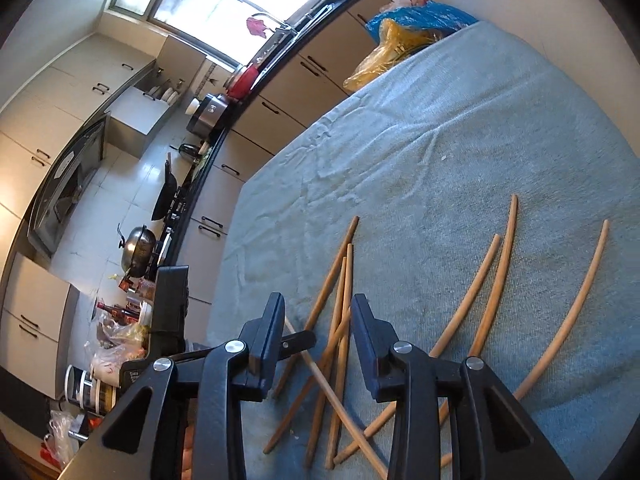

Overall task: Organize utensils
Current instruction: 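Close the left tool on one wooden chopstick, then lift the chopstick upright with the left tool toward the gray holder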

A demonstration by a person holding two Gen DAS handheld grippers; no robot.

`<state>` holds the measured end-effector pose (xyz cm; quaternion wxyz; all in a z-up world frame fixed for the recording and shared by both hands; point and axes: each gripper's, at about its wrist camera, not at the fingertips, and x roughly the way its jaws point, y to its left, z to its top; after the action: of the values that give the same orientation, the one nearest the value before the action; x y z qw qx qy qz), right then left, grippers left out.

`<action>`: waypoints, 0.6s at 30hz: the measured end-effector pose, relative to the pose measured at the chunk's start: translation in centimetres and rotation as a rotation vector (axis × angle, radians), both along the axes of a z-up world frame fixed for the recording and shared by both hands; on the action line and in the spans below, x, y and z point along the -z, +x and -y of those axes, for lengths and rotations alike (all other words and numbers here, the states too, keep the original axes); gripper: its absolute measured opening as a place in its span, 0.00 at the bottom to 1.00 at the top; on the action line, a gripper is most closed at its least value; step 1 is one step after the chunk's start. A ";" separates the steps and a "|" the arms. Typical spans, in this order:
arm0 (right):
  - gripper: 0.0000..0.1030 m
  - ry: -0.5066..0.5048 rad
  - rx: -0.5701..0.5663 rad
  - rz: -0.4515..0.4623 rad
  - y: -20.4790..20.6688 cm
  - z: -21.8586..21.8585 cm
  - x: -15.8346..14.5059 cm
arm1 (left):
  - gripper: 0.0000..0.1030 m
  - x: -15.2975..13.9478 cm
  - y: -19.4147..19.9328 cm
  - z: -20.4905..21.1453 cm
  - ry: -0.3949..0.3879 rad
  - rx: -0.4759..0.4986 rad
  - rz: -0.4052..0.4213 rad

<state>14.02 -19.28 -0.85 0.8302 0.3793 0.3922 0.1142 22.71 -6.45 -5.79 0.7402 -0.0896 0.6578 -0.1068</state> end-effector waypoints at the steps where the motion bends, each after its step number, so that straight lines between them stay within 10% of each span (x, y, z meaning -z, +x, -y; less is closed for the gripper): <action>1: 0.36 -0.003 -0.004 0.001 -0.1 -0.1 0.0 | 0.33 0.1 0.0 0.4 0.005 0.011 0.002; 5: 0.36 0.006 -0.021 -0.003 -0.8 -0.3 0.4 | 0.14 0.6 0.7 1.7 0.042 -0.003 0.017; 18: 0.36 0.016 -0.032 -0.035 -0.7 -1.2 1.3 | 0.06 -3.0 -0.4 -0.4 -0.070 0.029 0.110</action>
<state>13.34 -18.04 -2.13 0.8182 0.3815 0.4117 0.1242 22.32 -6.09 -2.79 0.7702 -0.0999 0.6131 -0.1449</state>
